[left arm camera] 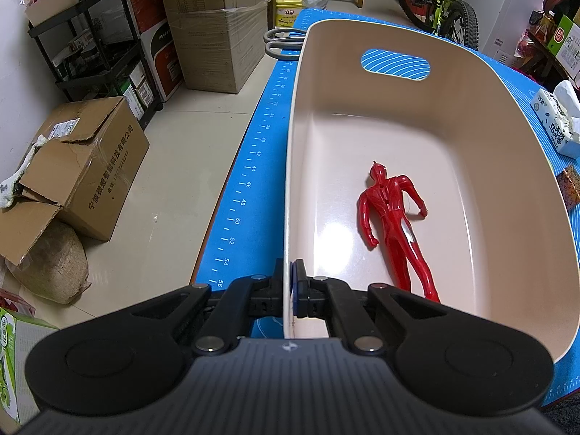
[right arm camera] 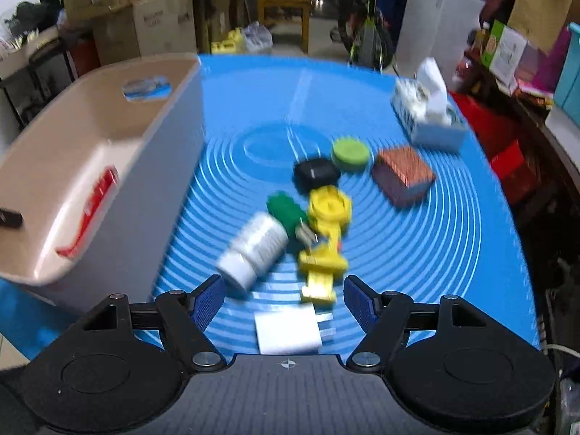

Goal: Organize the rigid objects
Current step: 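Grasp the white plug charger with the right tool and lift it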

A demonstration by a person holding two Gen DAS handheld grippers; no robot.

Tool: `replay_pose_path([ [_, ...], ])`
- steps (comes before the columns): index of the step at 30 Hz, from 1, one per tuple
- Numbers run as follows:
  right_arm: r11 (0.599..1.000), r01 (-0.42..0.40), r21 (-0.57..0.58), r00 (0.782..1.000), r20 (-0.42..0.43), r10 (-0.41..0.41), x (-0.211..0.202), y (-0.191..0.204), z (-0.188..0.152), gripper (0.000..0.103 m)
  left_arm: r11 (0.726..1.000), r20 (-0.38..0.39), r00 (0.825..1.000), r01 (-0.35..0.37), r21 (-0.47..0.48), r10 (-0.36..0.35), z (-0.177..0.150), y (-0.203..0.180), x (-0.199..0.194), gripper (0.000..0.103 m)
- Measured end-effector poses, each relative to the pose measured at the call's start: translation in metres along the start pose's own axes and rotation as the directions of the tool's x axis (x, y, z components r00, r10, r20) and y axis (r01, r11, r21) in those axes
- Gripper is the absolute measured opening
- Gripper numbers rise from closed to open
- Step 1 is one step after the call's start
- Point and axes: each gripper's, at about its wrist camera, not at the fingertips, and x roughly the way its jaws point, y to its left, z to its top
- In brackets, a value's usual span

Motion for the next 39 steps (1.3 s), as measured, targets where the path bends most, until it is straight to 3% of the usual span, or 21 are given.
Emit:
replay_pose_path([
  [5, 0.999, -0.015, 0.04, 0.998, -0.057, 0.017, 0.02, -0.006, -0.016, 0.077, 1.0, 0.0, 1.0, 0.0, 0.0, 0.0, 0.0, 0.0, 0.0, 0.005],
  [15, 0.999, -0.009, 0.035, 0.997, -0.079, 0.012, 0.043, -0.007, -0.029, 0.073, 1.0, 0.0, 1.0, 0.0, 0.0, 0.0, 0.0, 0.0, 0.0, 0.005],
  [20, 1.0, -0.014, 0.025, 0.998, -0.065, 0.015, 0.043, -0.009, -0.032, 0.065, 1.0, 0.0, 1.0, 0.0, 0.0, 0.0, 0.0, 0.0, 0.0, 0.005],
  [29, 1.0, 0.002, 0.022, 0.999, -0.037, -0.001, 0.038, -0.006, -0.034, 0.065, 1.0, -0.001, 1.0, 0.01, -0.008, -0.01, -0.001, 0.002, 0.001, 0.005],
  [39, 1.0, -0.004, 0.016, 0.997, 0.072, 0.003, 0.005, -0.003, -0.017, 0.064, 1.0, -0.002, 1.0, 0.012, -0.014, -0.012, -0.001, 0.002, 0.001, 0.005],
])
